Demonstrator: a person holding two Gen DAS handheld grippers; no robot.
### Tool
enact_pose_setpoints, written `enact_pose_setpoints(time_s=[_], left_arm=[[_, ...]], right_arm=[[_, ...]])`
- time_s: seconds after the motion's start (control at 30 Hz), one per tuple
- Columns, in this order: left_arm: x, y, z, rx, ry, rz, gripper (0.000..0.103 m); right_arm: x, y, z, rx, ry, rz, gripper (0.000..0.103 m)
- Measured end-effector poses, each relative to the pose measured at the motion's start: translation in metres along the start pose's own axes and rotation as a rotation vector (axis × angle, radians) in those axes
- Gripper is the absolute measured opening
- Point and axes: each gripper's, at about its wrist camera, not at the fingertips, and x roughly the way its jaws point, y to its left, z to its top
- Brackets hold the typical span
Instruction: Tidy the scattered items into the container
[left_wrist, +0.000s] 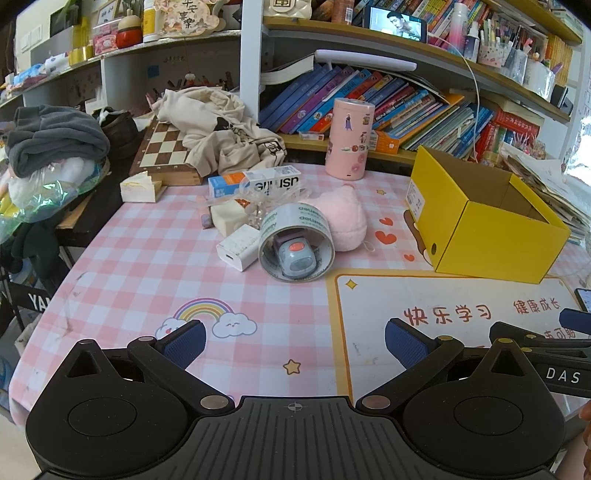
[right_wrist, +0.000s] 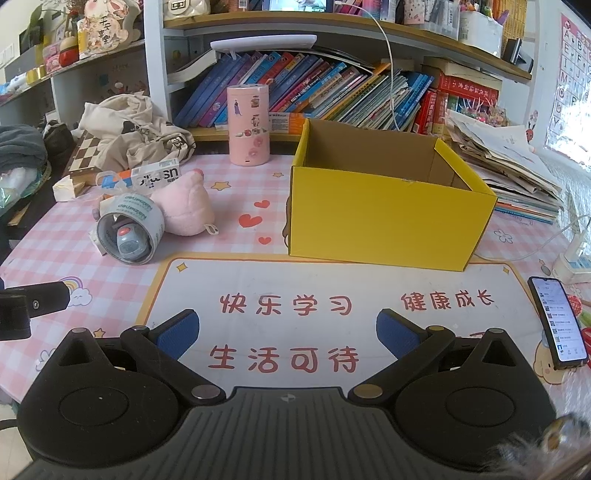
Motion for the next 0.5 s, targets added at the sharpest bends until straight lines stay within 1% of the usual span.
enact_pose_setpoints(time_s=[0.5], left_arm=[[-0.0013, 0.0012, -0.001, -0.005, 0.001, -0.002, 0.103]], right_arm=[[-0.0012, 0.0005, -0.0003, 0.0, -0.002, 0.002, 0.103]])
